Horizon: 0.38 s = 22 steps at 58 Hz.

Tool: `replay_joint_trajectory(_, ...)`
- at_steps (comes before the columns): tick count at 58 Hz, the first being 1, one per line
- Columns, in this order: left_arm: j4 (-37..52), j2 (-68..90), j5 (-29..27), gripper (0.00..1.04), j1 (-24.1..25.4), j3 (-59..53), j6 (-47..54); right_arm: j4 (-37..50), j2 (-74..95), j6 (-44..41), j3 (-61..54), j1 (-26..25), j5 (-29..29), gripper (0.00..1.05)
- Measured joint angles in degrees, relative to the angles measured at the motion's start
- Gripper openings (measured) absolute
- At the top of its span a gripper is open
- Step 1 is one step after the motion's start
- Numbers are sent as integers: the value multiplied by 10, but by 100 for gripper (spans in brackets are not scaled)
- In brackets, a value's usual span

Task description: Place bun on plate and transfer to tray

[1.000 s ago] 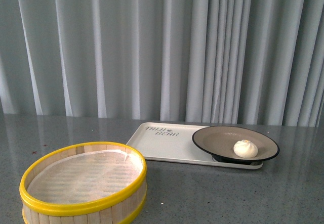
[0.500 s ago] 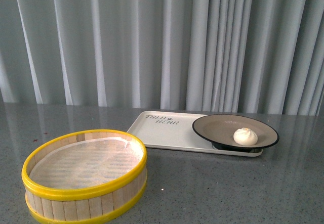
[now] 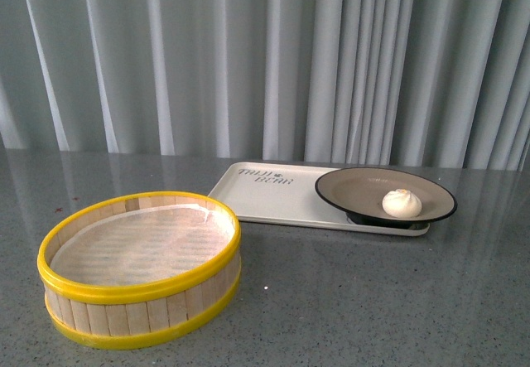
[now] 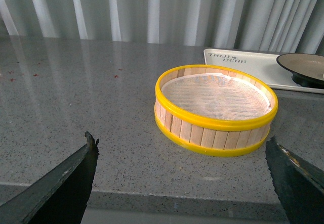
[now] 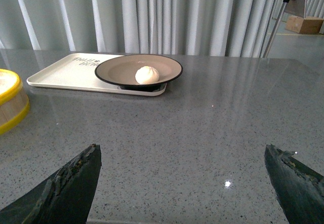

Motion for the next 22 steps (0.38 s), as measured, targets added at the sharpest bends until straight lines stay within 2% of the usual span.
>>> replay_joint_trajectory(22,0,0,0,98,0,0,0,0,0,0,0,0,0,96)
